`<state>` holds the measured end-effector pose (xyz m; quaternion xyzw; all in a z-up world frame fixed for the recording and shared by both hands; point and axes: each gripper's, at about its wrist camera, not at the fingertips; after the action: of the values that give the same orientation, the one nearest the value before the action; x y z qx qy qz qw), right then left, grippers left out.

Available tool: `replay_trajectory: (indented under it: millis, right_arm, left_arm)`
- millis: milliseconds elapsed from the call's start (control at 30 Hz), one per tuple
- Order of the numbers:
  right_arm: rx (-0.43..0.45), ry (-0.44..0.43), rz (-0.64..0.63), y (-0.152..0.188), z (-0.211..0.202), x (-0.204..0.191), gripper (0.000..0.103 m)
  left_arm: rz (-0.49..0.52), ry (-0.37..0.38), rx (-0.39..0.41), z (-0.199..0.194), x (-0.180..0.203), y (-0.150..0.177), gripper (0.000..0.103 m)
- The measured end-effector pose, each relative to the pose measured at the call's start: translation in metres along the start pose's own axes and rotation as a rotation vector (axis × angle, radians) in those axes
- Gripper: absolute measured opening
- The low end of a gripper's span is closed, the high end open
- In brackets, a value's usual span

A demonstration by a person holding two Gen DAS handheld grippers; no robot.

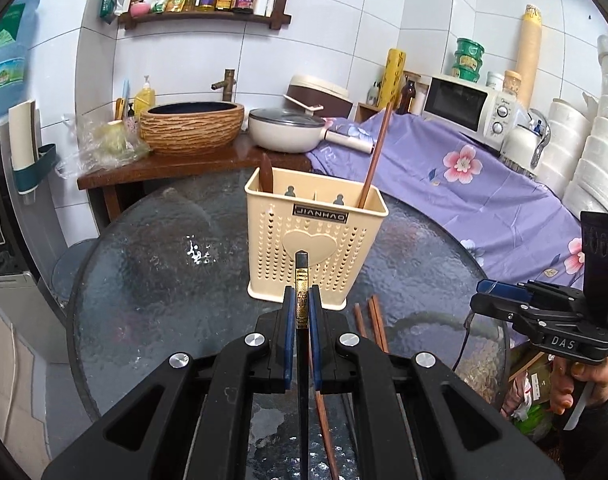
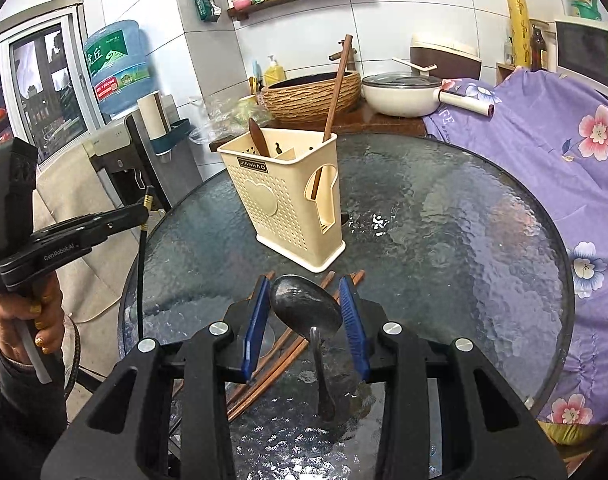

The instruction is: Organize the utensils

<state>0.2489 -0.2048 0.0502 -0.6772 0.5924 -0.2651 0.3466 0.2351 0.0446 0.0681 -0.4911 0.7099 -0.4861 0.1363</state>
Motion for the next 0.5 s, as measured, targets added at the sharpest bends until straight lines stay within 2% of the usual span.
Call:
replay_trajectory:
  millis: [500]
  right_arm:
    - [0.016,-0.039,0.036,-0.018,-0.006,0.000,0.036]
  left_arm:
    - [0.012,0.012,0.060,-0.015,0.003,-0.018,0.006]
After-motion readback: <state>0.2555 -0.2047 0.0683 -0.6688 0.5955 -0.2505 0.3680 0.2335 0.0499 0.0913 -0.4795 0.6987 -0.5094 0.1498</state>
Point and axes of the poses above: each gripper's, at about its wrist camera, not at the fingertips, and z roughly the way its jaws point, x to its right, y to its underside, and after that the axes turned 15 degrees about y, right-handed
